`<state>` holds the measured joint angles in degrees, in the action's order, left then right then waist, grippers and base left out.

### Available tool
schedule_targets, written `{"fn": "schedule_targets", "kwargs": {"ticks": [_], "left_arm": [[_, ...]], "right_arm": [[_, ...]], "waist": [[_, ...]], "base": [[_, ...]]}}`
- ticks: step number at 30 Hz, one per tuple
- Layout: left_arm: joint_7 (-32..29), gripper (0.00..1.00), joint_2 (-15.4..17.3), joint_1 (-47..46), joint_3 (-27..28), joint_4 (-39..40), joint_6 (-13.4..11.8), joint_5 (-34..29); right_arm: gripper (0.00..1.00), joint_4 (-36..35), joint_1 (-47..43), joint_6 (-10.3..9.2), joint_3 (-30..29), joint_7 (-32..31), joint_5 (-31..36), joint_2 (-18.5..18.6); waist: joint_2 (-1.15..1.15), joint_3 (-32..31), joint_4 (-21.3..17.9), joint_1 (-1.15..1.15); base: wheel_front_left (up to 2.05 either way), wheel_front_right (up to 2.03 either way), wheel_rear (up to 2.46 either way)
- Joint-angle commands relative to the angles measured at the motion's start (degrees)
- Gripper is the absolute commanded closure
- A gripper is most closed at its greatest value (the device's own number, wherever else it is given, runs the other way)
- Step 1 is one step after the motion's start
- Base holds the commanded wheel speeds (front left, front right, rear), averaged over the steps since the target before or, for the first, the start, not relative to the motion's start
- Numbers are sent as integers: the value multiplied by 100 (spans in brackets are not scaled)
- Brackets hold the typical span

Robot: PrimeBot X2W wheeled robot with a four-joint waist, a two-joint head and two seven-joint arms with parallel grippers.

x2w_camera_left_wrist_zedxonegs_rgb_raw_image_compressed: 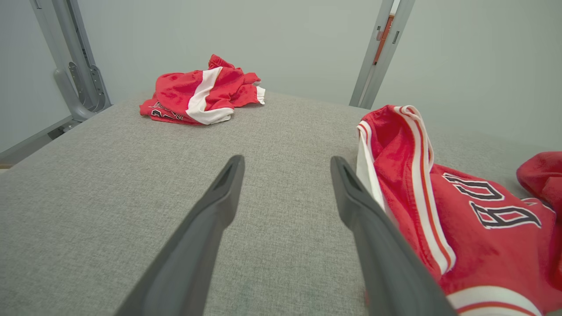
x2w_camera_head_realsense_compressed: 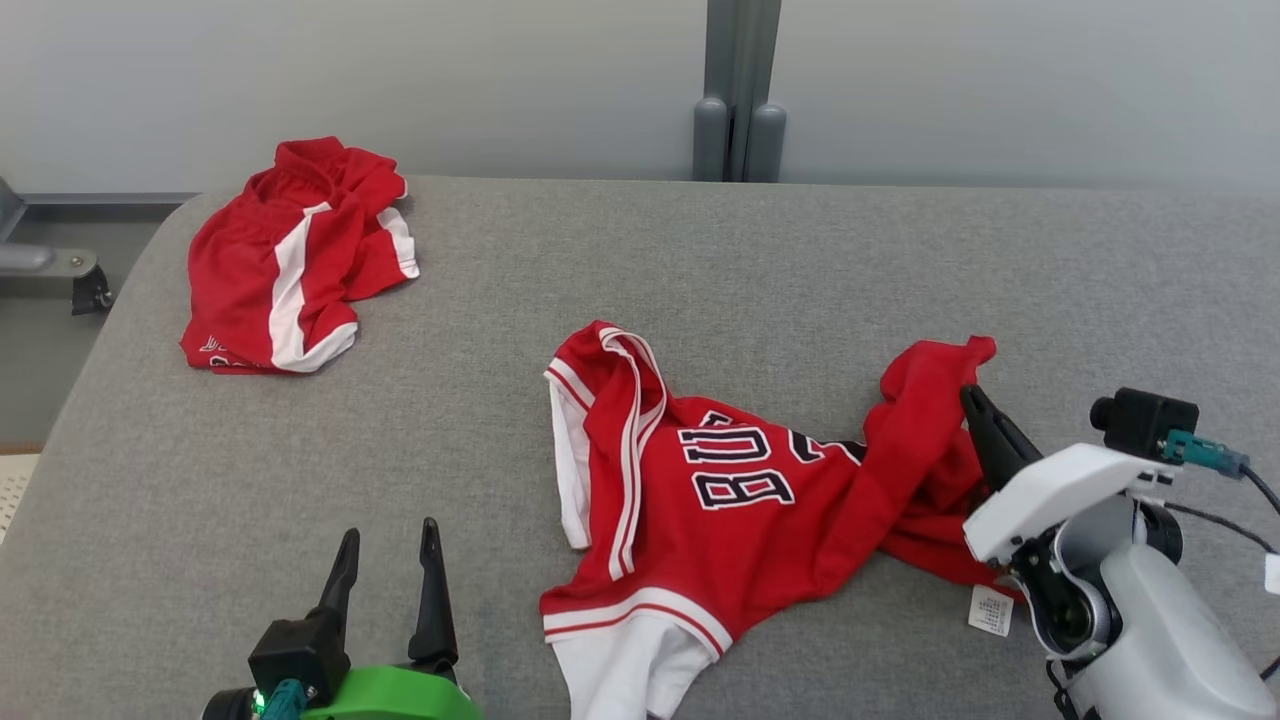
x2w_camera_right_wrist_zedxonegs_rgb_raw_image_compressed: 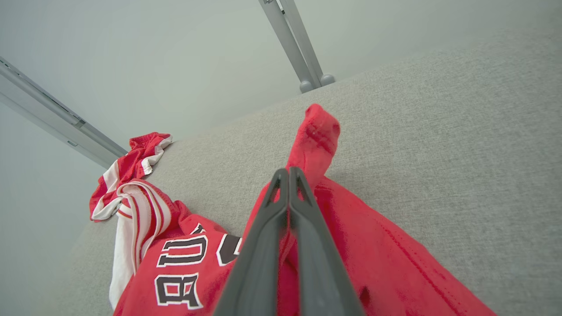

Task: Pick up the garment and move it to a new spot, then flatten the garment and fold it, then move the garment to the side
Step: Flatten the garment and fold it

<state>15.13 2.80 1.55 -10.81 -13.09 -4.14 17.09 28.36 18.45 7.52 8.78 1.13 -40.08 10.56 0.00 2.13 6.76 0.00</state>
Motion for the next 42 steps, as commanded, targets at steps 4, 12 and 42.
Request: {"fn": "schedule_targets", "kwargs": {"ticks": [4, 12, 42], "left_arm": [[3, 0, 17, 103, 48, 31, -48, 34], [3, 0, 17, 156, 136, 55, -6, 2], [3, 0, 17, 48, 74, 8, -42, 93]], "right_arm": [[100, -826, -904, -5, -137, 93, 163, -90], [100, -2216, -2889, -5, -864, -280, 588, -659], [0, -2936, -3086, -4, -1357, -1033, 1152, -674]], "waist": [[0, -110, -250, 0], [0, -174, -703, 0], [0, -258, -937, 0]], "base": [[0, 0, 0], [0, 0, 0], [0, 0, 0]]}}
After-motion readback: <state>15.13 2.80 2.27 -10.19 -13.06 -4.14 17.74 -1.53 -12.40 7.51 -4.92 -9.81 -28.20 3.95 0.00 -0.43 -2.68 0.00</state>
